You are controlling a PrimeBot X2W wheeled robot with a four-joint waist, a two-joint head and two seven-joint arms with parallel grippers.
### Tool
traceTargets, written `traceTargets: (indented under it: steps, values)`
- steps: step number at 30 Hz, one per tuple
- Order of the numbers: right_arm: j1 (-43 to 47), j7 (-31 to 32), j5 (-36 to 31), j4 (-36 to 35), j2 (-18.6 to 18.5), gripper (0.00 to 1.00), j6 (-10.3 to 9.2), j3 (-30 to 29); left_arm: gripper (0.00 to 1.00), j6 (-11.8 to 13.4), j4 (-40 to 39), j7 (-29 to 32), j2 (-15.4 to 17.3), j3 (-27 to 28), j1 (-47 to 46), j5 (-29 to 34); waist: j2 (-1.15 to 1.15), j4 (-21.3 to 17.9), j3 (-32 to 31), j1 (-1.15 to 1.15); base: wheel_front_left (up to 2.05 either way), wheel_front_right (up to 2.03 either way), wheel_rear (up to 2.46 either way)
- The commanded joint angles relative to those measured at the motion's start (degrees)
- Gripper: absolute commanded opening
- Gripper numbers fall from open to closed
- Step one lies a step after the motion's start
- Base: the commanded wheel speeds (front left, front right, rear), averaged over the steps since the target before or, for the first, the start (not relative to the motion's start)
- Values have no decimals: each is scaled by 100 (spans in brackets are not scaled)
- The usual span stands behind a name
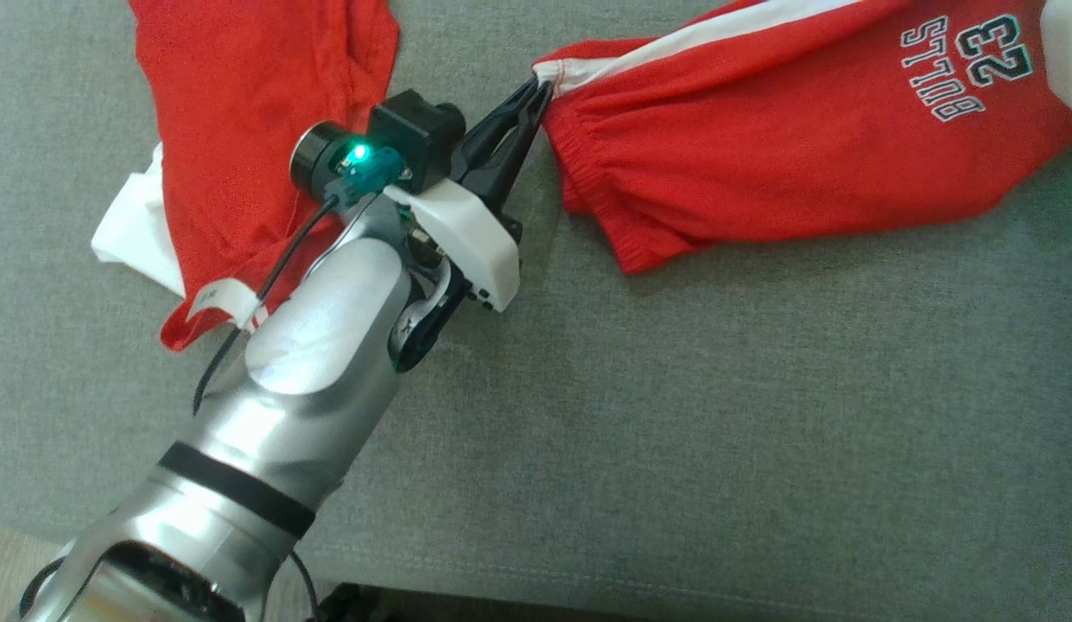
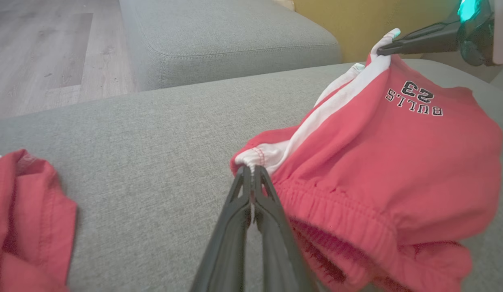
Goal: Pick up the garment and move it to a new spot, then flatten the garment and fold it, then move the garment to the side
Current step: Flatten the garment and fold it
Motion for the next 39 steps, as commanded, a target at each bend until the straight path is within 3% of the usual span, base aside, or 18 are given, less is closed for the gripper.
traceTargets:
  steps: [1, 7, 8, 9, 10, 20, 28, 31, 36, 37, 38, 39]
  values:
    - [-95, -101, 86, 34, -5, 0, -6, 31, 0, 3, -73, -79, 84, 166, -242, 26, 0, 38, 64, -1, 0, 0, 0]
    - [-287, -349, 179, 350, 45, 0, -6, 217, 0, 35, 76, -161, 23, 229, -348, 30, 0, 45, 135, -1, 0, 0, 0]
    - [-315, -455, 190, 416, 71, 56, -6, 204, 34, 44, 95, -171, 19, 240, -364, 37, 0, 41, 140, -1, 0, 0, 0]
    - [-317, -491, 249, 517, 111, 100, -6, 178, 87, 53, 112, -179, 16, 251, -377, 48, 0, 32, 138, -1, 0, 0, 0]
    - [-321, -544, 252, 551, 157, 100, -6, 213, 100, 58, 129, -187, 14, 260, -383, 57, 0, 19, 130, -1, 0, 0, 0]
    - [-83, -1033, 524, 1126, 354, 100, -6, 235, 100, 119, 212, -216, 128, 436, -158, 68, 0, -188, -286, -1, 0, 0, 0]
    - [393, -2091, 1042, 1490, 710, 100, -6, -250, 100, 269, -134, -219, 395, 863, 480, 61, 0, -516, -1036, -1, 0, 0, 0]
    - [726, -2690, 1221, 1542, 1100, 100, -6, -521, 100, 370, -431, -220, 436, 1259, 927, -91, 0, -714, -1420, -1, 0, 0, 0]
    - [1170, -2990, 1168, 1637, 1508, 100, -6, -1036, 100, 532, -947, -220, 471, 1733, 1541, -99, 0, -930, -1830, -1, 0, 0, 0]
    - [1214, -2998, 990, 1599, 1523, 100, -6, -1206, 100, 549, -1016, -220, 476, 1778, 1663, -73, 0, -958, -1880, -1, 0, 0, 0]
    - [1471, -3002, 709, 1383, 1602, 100, -6, -1831, 100, 590, -1145, -220, 494, 1854, 1881, 26, 0, -1020, -1991, -1, 0, 0, 0]
    - [1678, -3003, 486, 1242, 1648, 100, -6, -2100, 100, 620, -1218, -220, 477, 1926, 1999, 50, 0, -1048, -2049, -1, 0, 0, 0]
